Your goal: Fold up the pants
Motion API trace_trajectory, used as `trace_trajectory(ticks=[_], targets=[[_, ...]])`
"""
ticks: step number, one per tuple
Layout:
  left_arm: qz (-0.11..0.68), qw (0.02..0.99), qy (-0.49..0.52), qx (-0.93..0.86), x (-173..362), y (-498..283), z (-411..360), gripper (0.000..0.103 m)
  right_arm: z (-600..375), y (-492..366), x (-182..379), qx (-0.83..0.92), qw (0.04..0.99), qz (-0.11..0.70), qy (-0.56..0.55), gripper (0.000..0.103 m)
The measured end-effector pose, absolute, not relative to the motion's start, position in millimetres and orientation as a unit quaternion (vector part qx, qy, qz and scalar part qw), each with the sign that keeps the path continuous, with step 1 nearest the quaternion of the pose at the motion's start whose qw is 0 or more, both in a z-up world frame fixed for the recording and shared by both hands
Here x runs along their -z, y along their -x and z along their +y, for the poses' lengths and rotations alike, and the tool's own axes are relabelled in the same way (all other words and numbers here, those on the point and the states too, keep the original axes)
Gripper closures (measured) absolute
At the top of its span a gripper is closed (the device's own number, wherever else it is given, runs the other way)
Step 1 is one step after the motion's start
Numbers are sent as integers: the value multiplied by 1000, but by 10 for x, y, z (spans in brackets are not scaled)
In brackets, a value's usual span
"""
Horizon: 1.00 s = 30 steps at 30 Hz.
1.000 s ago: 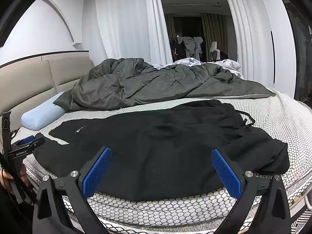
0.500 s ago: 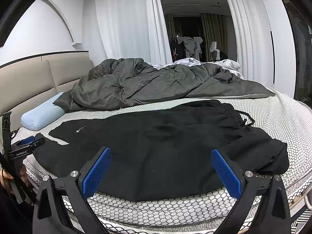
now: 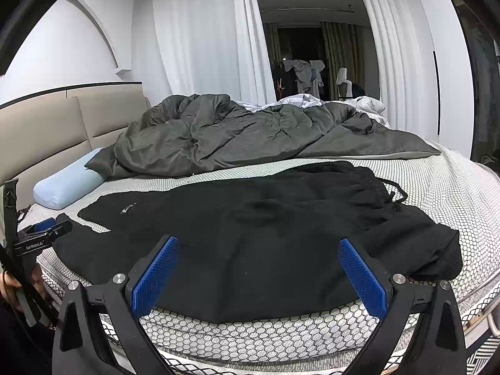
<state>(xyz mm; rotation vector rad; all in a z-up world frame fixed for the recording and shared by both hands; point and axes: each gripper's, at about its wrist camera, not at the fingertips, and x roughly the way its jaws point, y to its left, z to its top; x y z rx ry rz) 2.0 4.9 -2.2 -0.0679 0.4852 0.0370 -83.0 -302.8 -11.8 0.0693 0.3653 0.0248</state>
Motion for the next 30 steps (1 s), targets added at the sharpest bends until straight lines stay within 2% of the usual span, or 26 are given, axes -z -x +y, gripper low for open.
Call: trace_trajectory(ticks=[30], targets=[[256,965,57,-22,73,-64,167,0,-3094,802,161,4,980,194,-42,0]])
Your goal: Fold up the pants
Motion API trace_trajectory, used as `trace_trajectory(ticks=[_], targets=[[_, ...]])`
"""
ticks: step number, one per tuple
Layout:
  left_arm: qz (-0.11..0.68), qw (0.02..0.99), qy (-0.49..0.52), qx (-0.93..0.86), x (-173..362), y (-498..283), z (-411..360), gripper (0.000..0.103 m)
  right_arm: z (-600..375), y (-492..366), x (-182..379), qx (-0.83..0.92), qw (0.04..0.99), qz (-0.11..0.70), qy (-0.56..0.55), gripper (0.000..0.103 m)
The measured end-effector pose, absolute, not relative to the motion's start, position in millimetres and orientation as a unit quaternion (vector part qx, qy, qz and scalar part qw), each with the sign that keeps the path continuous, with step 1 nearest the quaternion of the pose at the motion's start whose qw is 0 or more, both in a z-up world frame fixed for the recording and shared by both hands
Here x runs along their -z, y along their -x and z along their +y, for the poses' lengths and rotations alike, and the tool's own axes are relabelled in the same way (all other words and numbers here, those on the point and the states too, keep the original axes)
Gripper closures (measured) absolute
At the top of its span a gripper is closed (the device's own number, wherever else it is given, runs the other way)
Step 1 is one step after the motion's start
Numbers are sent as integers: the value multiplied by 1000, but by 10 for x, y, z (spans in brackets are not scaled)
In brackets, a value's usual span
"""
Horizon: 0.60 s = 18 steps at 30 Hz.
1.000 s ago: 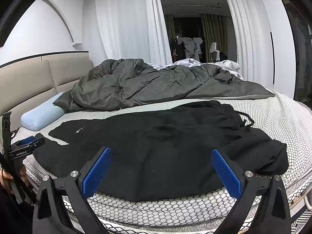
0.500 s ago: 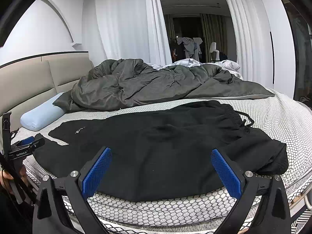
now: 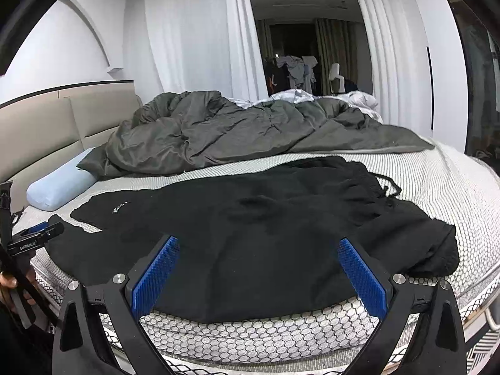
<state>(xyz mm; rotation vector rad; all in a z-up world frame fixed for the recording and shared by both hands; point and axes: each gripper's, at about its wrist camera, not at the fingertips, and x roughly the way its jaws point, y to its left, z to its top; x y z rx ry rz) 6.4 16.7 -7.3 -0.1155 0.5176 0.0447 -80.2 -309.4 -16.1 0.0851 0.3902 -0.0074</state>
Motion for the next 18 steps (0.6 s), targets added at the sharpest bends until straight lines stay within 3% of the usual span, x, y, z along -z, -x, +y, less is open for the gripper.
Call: trace_trajectory(ticks=[10,18], targets=[[261,962,61,-47,-103,-53,618,0,-3229,713,228,12,974,218,-58,0],[302,946,45,-111,-144,-239,1494,0,-3265,785,172,5,977,202,-67,0]])
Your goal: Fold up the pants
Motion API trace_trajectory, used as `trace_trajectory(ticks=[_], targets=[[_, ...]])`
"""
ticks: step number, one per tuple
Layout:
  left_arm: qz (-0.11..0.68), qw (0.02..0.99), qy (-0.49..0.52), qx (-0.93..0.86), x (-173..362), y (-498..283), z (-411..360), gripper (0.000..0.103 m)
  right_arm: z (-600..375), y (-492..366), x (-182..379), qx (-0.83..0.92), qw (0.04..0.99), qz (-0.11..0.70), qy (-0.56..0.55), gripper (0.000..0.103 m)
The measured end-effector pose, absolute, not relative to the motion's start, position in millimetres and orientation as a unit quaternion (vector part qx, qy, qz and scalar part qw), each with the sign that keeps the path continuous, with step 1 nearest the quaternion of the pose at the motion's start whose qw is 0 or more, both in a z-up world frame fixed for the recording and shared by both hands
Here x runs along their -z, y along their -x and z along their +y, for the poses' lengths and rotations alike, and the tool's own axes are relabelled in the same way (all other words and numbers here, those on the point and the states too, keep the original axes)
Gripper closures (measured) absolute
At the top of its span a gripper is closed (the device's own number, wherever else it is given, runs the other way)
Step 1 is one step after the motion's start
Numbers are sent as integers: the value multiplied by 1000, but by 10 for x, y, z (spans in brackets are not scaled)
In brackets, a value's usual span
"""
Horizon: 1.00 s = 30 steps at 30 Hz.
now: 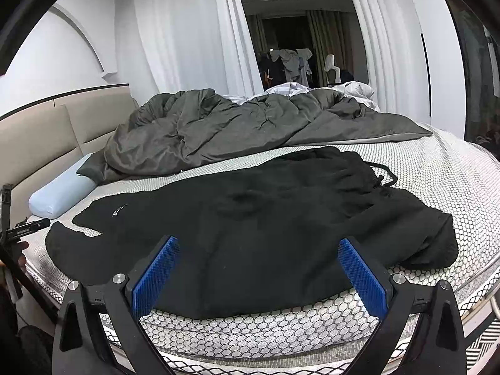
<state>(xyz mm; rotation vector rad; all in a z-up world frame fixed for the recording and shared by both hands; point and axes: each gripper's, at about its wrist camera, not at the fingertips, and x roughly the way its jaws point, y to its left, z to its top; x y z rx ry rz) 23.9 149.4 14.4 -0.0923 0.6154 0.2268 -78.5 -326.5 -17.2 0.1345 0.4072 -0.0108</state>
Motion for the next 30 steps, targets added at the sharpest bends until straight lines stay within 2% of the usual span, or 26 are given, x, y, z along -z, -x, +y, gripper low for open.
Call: trace_trajectory(ticks=[5,7,9,10,12,14,16,20,22,23,26,28,30], targets=[[347,924,66,-150,14,-520,2088,1,-3287,753,185,4,975,209,-75,0],[379,910,83,-148,159,-630,2248,4,-3274,734,191,5,975,212,-70,0],[413,892,93,-155,345,-690,2362,23,-3256,735,193,7,975,213,-65,0],[419,889,97,-157,409,-683,2394,28,-3248,726,197,10,975,214,-63,0],[417,890,100,-154,503,-630,2415,58,-3239,696,200,12,974,217,-60,0],[394,901,106,-145,488,-564,2392,74,-3239,680,204,16,974,218,-59,0],[362,914,102,-150,387,-460,2331,80,-3244,672,199,20,975,215,-59,0],[295,935,75,-179,82,-184,2189,79,-3264,617,209,25,973,218,-65,0],[312,922,91,-212,96,-165,2229,66,-3260,600,223,24,973,222,-63,0],[334,908,95,-234,154,-183,2273,52,-3252,599,225,26,973,222,-61,0],[386,875,142,-256,360,-176,2473,40,-3244,580,227,26,973,223,-57,0],[371,878,170,-249,328,-40,2507,38,-3248,569,233,24,972,225,-58,0],[359,887,167,-237,240,58,2422,27,-3247,561,240,25,972,227,-55,0]])
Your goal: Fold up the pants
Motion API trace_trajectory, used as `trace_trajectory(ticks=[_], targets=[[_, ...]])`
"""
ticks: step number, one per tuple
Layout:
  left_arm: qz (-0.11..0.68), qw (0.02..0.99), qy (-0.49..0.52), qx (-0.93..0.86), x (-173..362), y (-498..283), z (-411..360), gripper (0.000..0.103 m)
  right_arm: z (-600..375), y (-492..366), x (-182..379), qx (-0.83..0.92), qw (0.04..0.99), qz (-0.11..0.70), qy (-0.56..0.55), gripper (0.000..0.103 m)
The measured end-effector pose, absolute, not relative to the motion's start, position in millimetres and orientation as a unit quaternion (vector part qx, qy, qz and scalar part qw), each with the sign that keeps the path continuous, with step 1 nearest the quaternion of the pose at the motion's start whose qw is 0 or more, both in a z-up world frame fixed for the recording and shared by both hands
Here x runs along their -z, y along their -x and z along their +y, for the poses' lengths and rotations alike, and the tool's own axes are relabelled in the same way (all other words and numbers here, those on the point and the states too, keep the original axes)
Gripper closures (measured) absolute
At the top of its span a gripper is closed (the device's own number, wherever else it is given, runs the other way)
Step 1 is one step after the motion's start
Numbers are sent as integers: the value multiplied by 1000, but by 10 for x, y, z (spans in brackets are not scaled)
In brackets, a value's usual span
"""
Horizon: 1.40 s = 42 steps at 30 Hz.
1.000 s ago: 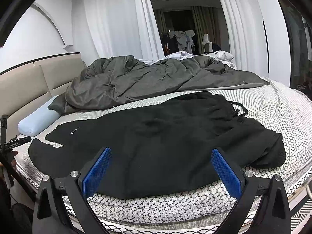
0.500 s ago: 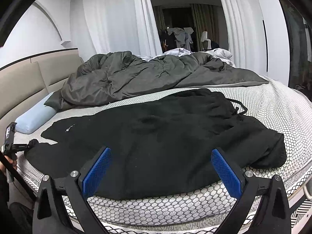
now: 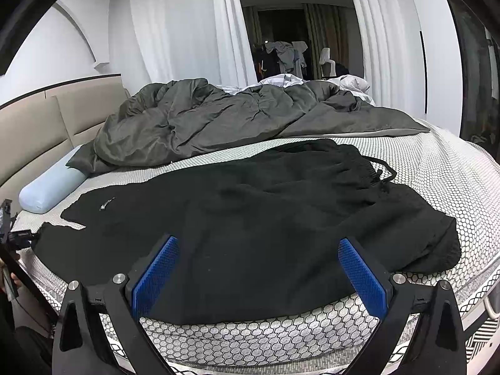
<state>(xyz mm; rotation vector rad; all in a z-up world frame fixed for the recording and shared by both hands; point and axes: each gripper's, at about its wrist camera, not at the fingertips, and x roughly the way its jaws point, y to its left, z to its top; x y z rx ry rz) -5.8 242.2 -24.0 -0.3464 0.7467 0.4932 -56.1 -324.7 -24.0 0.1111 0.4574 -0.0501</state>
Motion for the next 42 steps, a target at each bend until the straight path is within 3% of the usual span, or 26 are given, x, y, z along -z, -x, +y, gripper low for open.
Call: trace_trajectory(ticks=[5,9,14,19,25,28,31,33,35,36,42], targets=[[338,919,123,-160,11,141,1710,16,-3281,546,254,28,971,231,-60,0],[332,936,82,-80,-107,-20,774,1,-3398,567,249,37,969,238,-51,0],[335,941,38,23,-50,-64,-295,1,-3993,764,259,65,963,235,-113,0],[352,934,-29,51,115,-78,-940,1,-4624,718,538,86,924,311,-206,0],[393,917,-40,49,357,-208,-925,1,-5142,623,645,79,896,282,-333,3],[402,914,-37,51,450,-229,-909,1,-5349,474,575,96,883,277,-366,29],[402,914,-28,52,585,-281,-681,1,-5444,323,385,104,897,255,-346,40],[403,914,-27,49,601,-304,-645,1,-5374,292,249,116,917,246,-291,40],[403,913,-26,48,597,-327,-606,1,-5340,311,233,141,920,265,-252,31],[404,913,-23,49,623,-369,-499,1,-5354,365,296,155,905,293,-265,31],[407,912,-15,51,643,-426,-437,1,-5300,715,474,94,884,284,-360,20]])
